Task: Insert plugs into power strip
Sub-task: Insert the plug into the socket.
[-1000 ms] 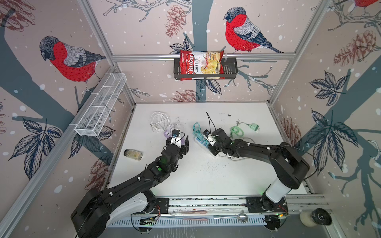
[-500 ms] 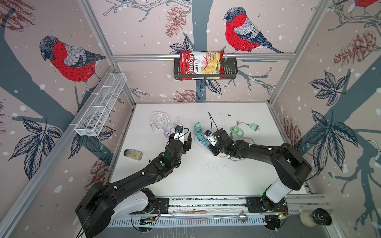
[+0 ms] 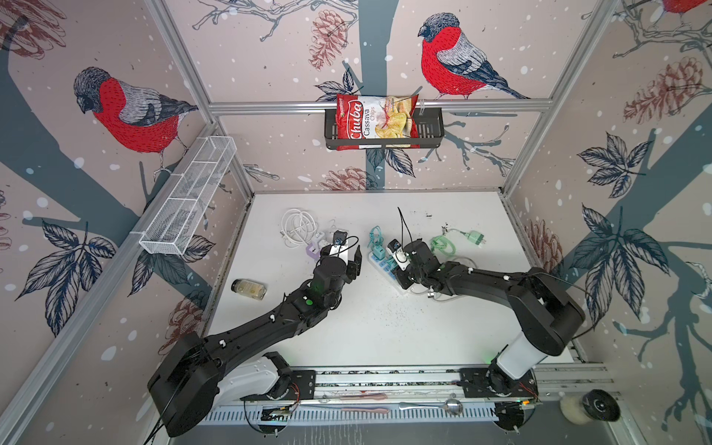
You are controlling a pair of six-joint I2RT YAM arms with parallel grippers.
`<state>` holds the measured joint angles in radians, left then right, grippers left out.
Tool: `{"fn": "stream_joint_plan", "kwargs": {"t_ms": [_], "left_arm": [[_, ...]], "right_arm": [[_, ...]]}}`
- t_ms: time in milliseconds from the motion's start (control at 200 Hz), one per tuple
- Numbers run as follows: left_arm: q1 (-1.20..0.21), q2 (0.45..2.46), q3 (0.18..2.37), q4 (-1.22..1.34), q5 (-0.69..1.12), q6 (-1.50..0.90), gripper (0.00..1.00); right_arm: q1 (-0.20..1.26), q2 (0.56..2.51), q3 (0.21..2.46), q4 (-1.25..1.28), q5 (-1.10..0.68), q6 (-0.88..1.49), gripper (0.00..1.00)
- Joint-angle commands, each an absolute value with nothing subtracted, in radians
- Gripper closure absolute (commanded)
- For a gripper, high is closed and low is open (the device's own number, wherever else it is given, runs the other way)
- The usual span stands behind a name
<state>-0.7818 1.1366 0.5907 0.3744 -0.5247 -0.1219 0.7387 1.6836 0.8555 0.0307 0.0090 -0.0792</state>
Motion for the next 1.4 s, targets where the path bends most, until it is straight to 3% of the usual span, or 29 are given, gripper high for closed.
{"fn": "stream_joint_plan", "kwargs": {"t_ms": [0, 280, 515, 870, 1131, 1396], "left_arm": [[-0.779, 1.134, 0.599, 0.397, -0.543, -0.113, 0.22], [-0.778, 1.140, 0.589, 0.410, -0.561, -0.100, 0.19], [-0.778, 1.131, 0.568, 0.417, -0.561, -0.116, 0.19], [-0.779, 1.115, 0.551, 0.410, -0.557, -0.124, 0.17], [-0.778, 1.154, 0.621, 0.407, -0.551, -0.101, 0.12], [-0.777, 1.285, 0.771, 0.368, -0.519, -0.109, 0.03]], "right_arm": [[0.737, 1.740, 0.848, -0.252, 0.054, -0.077, 0.82], [0.738, 1.723, 0.866, -0.257, 0.035, -0.069, 0.71], [0.729, 1.664, 0.882, -0.221, 0.019, -0.086, 0.53], [0.683, 1.590, 0.902, -0.209, 0.016, -0.088, 0.48], [0.514, 1.372, 0.853, -0.163, -0.032, 0.013, 0.46], [0.203, 1.299, 0.858, -0.139, -0.015, 0.219, 0.39]]}}
